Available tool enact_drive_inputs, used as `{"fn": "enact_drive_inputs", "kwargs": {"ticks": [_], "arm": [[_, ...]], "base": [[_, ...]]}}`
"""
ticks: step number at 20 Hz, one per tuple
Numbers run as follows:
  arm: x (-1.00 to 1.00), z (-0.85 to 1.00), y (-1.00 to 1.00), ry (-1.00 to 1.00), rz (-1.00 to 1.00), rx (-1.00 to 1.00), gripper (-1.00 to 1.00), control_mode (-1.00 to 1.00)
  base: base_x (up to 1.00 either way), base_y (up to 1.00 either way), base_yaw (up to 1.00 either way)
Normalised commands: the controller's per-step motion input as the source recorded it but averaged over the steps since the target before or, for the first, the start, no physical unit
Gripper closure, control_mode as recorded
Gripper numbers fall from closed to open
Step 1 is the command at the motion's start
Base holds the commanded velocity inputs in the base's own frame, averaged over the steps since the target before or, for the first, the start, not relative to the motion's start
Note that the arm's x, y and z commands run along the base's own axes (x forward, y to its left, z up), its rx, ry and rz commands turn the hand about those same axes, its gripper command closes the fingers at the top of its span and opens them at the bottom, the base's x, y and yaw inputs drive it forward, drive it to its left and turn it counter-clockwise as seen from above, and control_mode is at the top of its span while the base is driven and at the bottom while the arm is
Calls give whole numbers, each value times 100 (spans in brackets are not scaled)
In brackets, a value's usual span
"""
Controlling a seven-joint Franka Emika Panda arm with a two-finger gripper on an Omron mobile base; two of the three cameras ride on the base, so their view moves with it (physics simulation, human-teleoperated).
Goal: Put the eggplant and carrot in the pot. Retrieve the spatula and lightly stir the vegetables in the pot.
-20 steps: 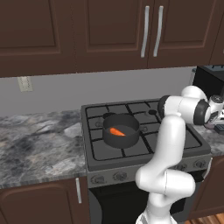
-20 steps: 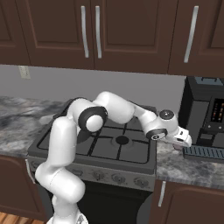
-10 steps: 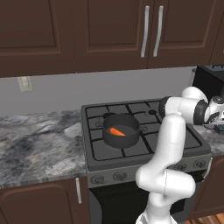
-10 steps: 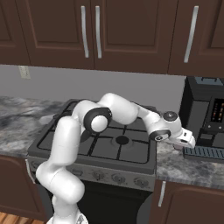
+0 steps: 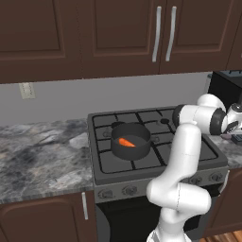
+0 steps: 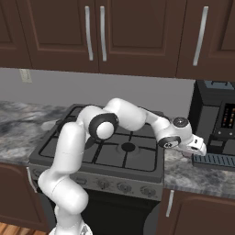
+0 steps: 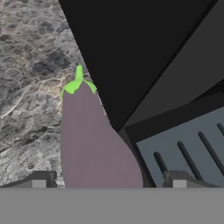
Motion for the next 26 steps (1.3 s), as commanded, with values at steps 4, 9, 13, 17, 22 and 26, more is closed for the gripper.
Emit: {"fn": "enact_drive_inputs", "kwargs": {"ticks": [4, 9, 13, 17, 22, 26], "arm": [[0, -7, 0, 0, 0, 0, -100, -100], [0, -1, 0, 0, 0, 0, -100, -100], [0, 0, 0, 0, 0, 0, 100, -100], [0, 0, 0, 0, 0, 0, 100, -100], [0, 0, 0, 1, 0, 0, 100, -100], [-9, 0, 0, 0, 0, 0, 100, -100]], "base": [[0, 0, 0], [0, 0, 0], [0, 0, 0], [0, 0, 0], [0, 0, 0], [0, 0, 0]]}}
